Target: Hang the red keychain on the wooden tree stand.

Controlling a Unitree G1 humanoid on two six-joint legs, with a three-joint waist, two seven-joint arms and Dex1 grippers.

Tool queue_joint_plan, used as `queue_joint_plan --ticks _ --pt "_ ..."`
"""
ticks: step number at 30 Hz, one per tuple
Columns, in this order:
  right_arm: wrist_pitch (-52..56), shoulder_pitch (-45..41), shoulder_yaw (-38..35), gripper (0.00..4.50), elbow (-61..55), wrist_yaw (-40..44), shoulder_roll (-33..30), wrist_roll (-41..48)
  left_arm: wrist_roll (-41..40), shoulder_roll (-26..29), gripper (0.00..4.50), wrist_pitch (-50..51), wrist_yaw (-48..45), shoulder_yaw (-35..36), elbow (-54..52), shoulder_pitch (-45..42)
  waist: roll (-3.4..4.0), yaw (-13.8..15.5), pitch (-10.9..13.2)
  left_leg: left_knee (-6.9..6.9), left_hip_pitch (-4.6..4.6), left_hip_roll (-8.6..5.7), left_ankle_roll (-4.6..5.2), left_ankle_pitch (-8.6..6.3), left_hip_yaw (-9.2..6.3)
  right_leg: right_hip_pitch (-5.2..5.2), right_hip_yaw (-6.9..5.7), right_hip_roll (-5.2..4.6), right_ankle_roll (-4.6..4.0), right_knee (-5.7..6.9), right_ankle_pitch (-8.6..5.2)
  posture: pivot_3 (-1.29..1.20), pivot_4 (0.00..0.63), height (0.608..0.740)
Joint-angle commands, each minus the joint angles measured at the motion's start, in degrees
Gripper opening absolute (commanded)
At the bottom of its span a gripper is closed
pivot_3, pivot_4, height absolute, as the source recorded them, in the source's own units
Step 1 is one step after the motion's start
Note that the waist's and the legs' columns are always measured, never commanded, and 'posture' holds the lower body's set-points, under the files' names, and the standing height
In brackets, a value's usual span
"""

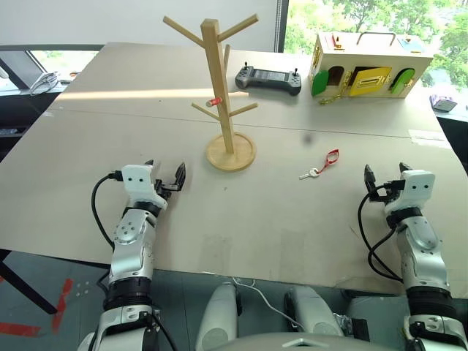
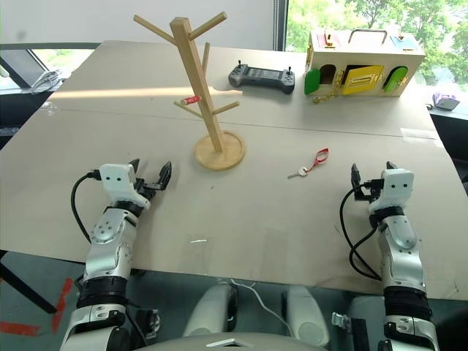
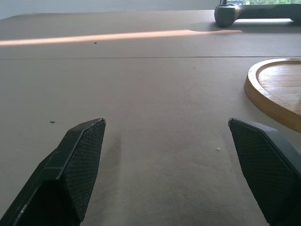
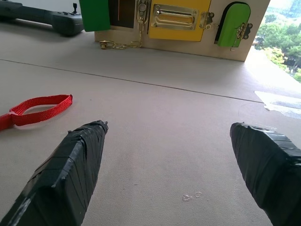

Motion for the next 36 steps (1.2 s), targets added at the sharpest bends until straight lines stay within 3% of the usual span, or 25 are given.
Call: queue_joint_plan --ticks 1,21,24,28,32,36 --pt "-0.93 -0.54 -1.26 4.5 -0.73 -0.49 -0.32 0.19 -0.07 0.29 4.37 -1.42 -0.22 0.22 -0.67 -0.56 0.0 0.0 0.0 0.0 0.0 0.0 0.0 0.0 0.0 0.0 0.0 0.0 0.0 0.0 0.0 0.0 0.15 0.74" --pt "2.12 -0.31 -0.62 4.5 -1.71 -1.28 0.05 0.43 -1.75 -0.01 4.37 -1.04 -5.86 -1.47 -2.7 -0.2 0.0 0.0 0.0 0.0 0.0 0.0 0.0 0.0 0.01 0.0 0.0 0.0 0.0 0.0 0.0 0.0 0.15 0.74" --pt "9.09 -0.05 -0.32 4.5 -5.56 -3.54 0.12 0.19 -2.5 -0.46 4.37 -2.73 -10.88 -4.52 -5.89 1.88 0.0 0.01 0.0 0.0 0.0 0.0 0.0 0.0 0.01 0.0 0.0 -0.01 0.0 0.0 0.0 0.0 0.15 0.74" --pt "26.38 -0.36 3.53 4.5 -19.82 -10.18 1.78 -3.07 -7.74 -0.82 4.37 -3.01 -24.28 -12.58 -14.99 7.83 0.03 -0.14 0.0 -0.06 -0.01 0.01 0.0 0.0 0.08 -0.05 0.1 -0.02 -0.02 0.01 0.0 0.0 0.15 0.74" --pt "46.24 -8.04 5.7 4.5 -33.44 -19.25 8.34 -2.42 -9.64 1.09 4.37 -2.51 -33.9 -18.05 -17.16 10.87 0.12 -0.44 0.01 -0.06 0.12 0.1 -0.02 0.01 0.15 -0.07 0.19 0.06 -0.03 0.12 -0.01 0.0 0.15 0.74" --pt "64.6 -16.14 5.62 4.5 -38.66 -24.99 13.77 -2.6 -8.64 1.69 4.37 -4.9 -37.68 -19.22 -14.72 9.63 0.1 -0.02 -0.03 -0.06 0.14 0.12 -0.02 0.01 0.13 -0.08 0.2 0.11 -0.04 0.1 -0.01 0.0 0.15 0.74"
